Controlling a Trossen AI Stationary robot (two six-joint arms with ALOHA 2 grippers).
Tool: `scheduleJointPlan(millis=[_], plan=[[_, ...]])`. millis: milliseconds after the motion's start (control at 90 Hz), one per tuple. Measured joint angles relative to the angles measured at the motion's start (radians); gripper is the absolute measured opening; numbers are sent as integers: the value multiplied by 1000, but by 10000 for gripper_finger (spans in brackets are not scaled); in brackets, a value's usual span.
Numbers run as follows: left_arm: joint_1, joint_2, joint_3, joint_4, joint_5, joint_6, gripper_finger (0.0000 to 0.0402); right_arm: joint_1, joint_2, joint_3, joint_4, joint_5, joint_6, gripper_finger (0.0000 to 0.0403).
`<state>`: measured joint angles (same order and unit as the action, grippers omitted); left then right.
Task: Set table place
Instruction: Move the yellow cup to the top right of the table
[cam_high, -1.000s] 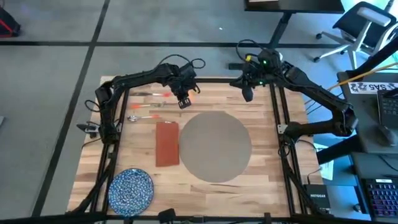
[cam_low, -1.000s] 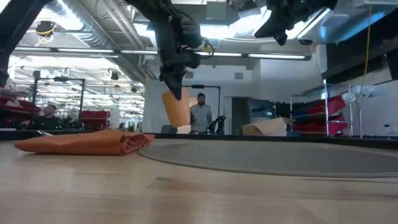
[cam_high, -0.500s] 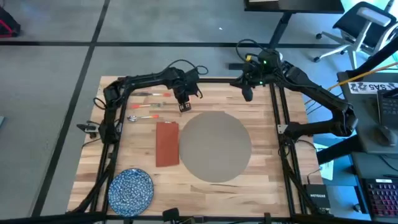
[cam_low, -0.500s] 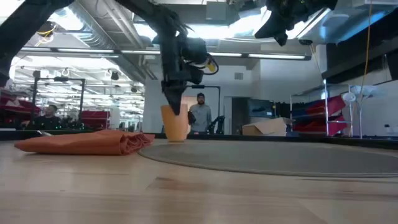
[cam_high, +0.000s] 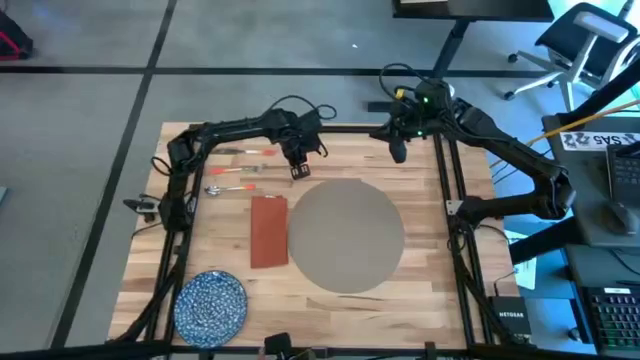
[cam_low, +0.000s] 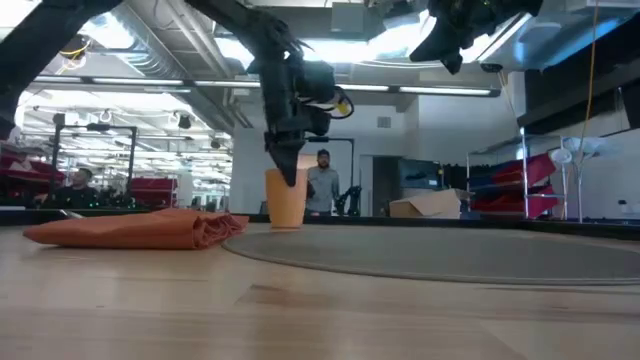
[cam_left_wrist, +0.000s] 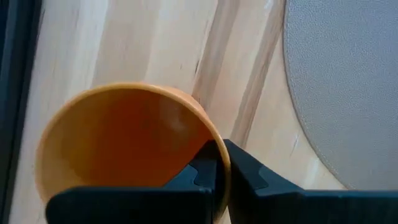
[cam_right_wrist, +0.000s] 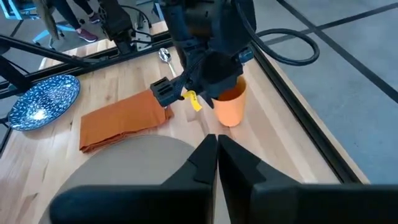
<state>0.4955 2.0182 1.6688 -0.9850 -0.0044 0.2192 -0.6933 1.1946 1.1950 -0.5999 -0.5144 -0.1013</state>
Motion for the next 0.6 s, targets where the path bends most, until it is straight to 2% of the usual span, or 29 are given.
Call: scheduleJointPlan(millis=[400,600], plan=[[-18,0,0,-26,-1,2,1,0,0,0,-1,-1,0,0],[-22,0,-2,-28,2,-29,37,0,0,0,-1,-1,0,0]])
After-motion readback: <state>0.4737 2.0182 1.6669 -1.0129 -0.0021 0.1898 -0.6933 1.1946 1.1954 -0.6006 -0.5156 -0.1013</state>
